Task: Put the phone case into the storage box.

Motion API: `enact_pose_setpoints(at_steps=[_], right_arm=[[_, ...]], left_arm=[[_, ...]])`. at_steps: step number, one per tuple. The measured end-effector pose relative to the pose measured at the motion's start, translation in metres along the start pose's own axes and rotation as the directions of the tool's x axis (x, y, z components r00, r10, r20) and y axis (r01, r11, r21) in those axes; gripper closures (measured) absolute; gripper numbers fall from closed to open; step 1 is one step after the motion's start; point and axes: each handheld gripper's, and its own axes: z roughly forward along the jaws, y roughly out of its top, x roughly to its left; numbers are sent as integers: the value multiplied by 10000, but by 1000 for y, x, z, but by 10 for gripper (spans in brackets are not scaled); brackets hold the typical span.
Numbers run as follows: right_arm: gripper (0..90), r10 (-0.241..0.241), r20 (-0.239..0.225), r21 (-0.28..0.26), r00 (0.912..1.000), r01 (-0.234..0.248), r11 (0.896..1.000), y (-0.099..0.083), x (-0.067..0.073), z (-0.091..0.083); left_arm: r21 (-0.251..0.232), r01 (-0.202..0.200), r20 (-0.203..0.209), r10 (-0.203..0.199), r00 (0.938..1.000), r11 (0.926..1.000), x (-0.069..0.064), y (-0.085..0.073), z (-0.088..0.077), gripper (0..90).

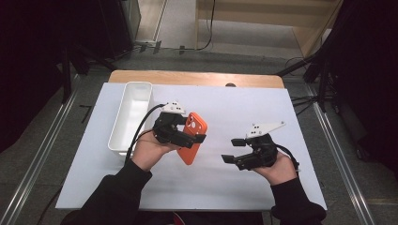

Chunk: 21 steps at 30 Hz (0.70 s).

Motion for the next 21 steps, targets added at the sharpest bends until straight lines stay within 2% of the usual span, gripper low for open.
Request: enact_pose_setpoints(at_steps=[5,8,16,21], right_arm=[[253,-155,229,-138,9996,158,9998,-14,-1,3],[242,-49,368,-250,9993,58,9997,-22,-2,6],[241,136,369,-31,9992,-135,9999,-36,-4,12],[241,265,378,-91,9989,-262,9996,-43,-6,13]], left_arm=[[13,40,36,-40,10000,10000,2,0,-1,159],[46,46,69,-46,10000,10000,3,0,-2,159],[125,45,175,-47,9998,9999,5,0,-3,159],[198,75,246,-80,9997,9998,6,0,-5,159]])
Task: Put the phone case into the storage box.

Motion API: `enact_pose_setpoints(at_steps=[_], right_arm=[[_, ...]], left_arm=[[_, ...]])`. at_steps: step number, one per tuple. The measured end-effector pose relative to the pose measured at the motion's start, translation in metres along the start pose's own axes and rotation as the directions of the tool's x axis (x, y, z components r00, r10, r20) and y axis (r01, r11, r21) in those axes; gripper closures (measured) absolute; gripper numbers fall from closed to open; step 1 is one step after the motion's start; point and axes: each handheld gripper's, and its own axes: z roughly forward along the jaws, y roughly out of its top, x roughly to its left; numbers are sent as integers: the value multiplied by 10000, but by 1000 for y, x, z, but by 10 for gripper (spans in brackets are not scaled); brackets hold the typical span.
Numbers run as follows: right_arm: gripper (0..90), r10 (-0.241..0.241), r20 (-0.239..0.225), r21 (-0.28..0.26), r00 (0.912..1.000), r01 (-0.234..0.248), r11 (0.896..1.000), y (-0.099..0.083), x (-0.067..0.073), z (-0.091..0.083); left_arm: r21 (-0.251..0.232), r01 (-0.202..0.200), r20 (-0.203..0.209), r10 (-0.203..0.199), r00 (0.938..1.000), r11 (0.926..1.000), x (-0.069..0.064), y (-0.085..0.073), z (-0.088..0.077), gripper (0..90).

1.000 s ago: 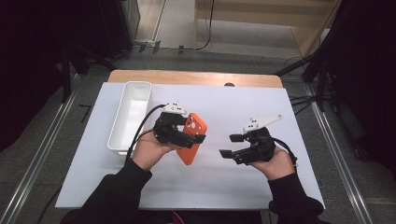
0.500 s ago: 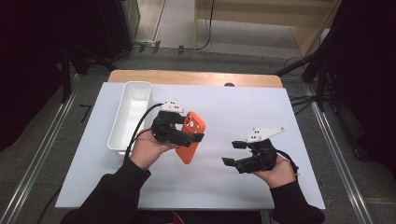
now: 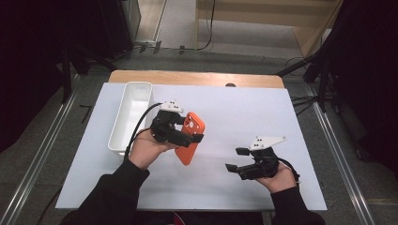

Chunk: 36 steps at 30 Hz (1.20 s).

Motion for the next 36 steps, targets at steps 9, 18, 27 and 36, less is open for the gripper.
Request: enact_pose_setpoints(at_steps=[9,18,27,36], right_arm=[[241,118,216,1,9997,-118,9999,-9,-6,0],[242,178,214,7,9996,-179,9998,-12,-8,-1],[244,-17,75,-54,10000,17,10000,-10,-7,-2],[244,-75,-48,-10,10000,74,10000,-9,-6,-1]], left_arm=[[-3,32,126,-32,9999,10000,2,2,-7,159],[52,77,294,-78,9995,10000,4,5,-18,159],[102,241,442,-246,9987,9997,6,10,-33,158],[262,135,669,-152,9976,9996,5,13,-45,158]])
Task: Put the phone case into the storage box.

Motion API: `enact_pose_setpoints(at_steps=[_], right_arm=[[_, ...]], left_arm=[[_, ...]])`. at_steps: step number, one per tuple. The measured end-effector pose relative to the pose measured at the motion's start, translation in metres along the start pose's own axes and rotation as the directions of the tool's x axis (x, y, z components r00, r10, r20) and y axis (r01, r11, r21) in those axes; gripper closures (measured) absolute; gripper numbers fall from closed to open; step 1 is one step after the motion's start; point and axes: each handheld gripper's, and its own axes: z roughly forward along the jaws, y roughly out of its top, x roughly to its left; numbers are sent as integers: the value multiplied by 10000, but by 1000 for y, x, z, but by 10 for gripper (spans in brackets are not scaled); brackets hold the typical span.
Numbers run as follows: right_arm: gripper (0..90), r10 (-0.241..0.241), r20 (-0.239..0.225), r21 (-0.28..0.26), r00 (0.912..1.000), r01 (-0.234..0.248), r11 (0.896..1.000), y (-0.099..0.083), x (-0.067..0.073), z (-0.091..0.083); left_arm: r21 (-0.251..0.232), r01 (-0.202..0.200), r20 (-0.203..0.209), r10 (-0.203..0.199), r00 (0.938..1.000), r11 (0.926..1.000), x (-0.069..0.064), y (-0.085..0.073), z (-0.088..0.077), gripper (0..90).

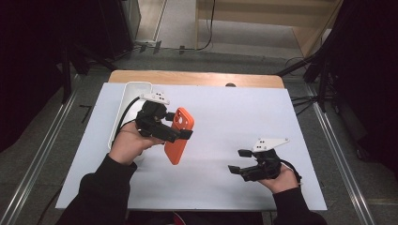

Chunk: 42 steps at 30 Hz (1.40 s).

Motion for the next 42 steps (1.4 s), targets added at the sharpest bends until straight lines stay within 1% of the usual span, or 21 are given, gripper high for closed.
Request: enact_pose_setpoints(at_steps=[3,5,7,12,17,20,25,35,36,40,42], right_arm=[[244,45,-19,43,10000,-45,10000,0,1,0],[244,25,118,-34,9999,-24,10000,0,1,0],[244,76,107,-95,9999,-74,9999,0,0,-1],[244,135,59,-10,9999,-135,9999,0,0,-1],[244,64,14,17,10000,-64,10000,0,0,0],[244,74,-33,82,10000,-74,9999,0,0,0],[244,41,10,10,10000,-41,10000,0,0,0],[245,36,23,-3,10000,-36,10000,0,0,-1],[245,25,46,5,10000,-25,10000,0,0,-1],[246,119,63,55,9999,-119,9999,0,0,-1],[246,78,64,43,9999,-79,10000,0,0,-1]], left_arm=[[47,-40,59,40,10000,10000,1,0,-4,158],[56,-42,65,41,10000,10000,1,1,-7,158],[26,-40,80,40,10000,10000,1,1,-9,159],[15,-165,48,165,9999,9999,0,2,-16,158],[-46,-151,19,151,9999,9999,2,3,-25,158],[-133,-106,-43,106,9999,9999,4,2,-32,158],[-217,-19,-245,14,9997,9998,8,1,-42,158],[-269,44,-416,-55,9991,9996,15,-2,-55,158],[-333,94,-439,-109,9990,9994,16,-2,-56,158],[-383,139,-593,-162,9981,9992,19,-3,-62,159],[-432,180,-662,-209,9976,9989,22,-4,-65,158]])
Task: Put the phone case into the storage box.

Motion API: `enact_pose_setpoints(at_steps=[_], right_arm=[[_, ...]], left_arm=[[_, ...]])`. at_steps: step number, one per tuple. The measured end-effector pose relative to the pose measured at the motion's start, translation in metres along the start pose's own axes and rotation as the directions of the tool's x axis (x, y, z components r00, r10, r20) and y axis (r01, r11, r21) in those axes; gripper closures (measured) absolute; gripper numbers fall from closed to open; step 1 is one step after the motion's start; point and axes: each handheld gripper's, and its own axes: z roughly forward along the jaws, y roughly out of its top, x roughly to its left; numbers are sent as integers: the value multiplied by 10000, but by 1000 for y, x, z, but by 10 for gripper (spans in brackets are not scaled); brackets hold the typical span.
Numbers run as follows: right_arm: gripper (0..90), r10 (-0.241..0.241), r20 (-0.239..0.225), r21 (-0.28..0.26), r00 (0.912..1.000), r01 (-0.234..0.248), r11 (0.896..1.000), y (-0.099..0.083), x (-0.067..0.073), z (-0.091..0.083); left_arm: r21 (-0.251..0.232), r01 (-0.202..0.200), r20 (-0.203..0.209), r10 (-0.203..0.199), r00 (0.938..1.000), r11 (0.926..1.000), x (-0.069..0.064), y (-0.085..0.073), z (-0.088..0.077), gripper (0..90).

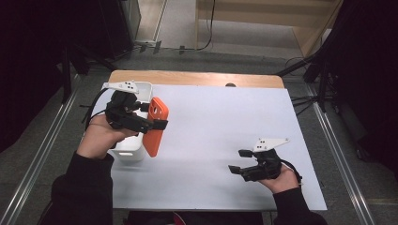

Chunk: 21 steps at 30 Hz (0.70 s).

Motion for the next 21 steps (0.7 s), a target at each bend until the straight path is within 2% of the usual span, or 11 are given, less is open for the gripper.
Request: enact_pose_setpoints(at_steps=[11,21], right_arm=[[246,-52,-19,-8,10000,52,10000,1,1,0],[248,-99,-43,22,9999,99,9999,0,1,0]], left_arm=[[-298,326,-392,-337,9987,9990,11,-4,-13,159],[-705,654,-1051,-726,9918,9954,21,-8,-28,159]])
